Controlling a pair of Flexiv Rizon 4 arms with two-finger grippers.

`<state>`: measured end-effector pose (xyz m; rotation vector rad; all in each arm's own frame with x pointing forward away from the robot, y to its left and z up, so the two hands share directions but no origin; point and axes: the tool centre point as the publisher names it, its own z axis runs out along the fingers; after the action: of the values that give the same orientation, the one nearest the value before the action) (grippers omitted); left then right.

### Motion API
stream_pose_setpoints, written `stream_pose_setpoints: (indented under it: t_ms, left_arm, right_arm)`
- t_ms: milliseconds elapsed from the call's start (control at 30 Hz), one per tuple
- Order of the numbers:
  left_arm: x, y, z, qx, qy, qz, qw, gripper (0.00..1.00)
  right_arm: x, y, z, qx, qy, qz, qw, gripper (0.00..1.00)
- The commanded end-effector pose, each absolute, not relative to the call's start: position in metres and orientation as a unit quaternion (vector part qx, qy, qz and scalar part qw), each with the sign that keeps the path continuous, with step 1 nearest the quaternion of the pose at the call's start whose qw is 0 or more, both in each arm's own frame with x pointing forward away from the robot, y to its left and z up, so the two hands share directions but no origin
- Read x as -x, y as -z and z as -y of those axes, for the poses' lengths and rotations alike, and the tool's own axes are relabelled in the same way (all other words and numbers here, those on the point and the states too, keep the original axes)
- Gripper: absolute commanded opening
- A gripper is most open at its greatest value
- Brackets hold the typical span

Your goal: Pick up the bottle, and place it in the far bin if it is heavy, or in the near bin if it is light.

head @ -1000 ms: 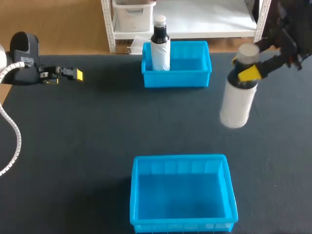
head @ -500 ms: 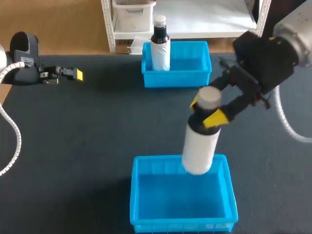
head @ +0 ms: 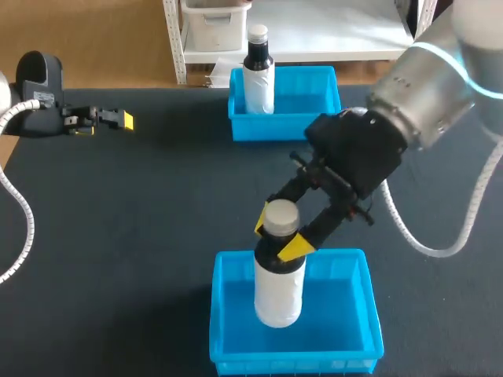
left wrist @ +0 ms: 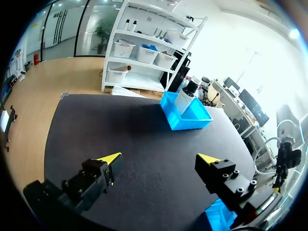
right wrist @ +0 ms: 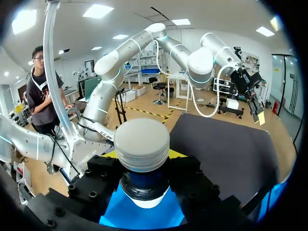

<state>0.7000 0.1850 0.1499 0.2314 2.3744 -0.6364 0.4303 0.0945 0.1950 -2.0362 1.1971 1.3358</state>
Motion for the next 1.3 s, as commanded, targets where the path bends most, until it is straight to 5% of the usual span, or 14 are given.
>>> stream_pose_setpoints:
  t_ms: [33,667,833,933,1300]
  left_arm:
    - [-0.7,-0.15,-0.185,-0.088,0.243,-0.908,0.33,1.0]
    - [-0.7,-0.15,-0.185,-0.088,0.243,-0.908,0.33,1.0]
    - [-0.7,-0.15,-0.185,-0.088,0.243,-0.908,0.33,1.0]
    - [-0.7,-0.15,-0.185,-0.088,0.243,-0.908,0.33,1.0]
    - [-0.7,-0.15,-0.185,-0.088,0.243,-0.908,0.33,1.0]
  right_arm:
    - [-0.438,-0.177,-0.105,0.731,-0.497,-0.42,0.205,0.38]
    - [-0.452,-0.134,-0.109,0.74,-0.491,-0.415,0.198,0.41]
    - [-0.453,-0.127,-0.108,0.738,-0.492,-0.421,0.19,0.49]
    - [-0.454,-0.124,-0.108,0.736,-0.492,-0.426,0.185,1.0]
    - [-0.475,-0.121,-0.079,0.725,-0.474,-0.474,0.162,1.0]
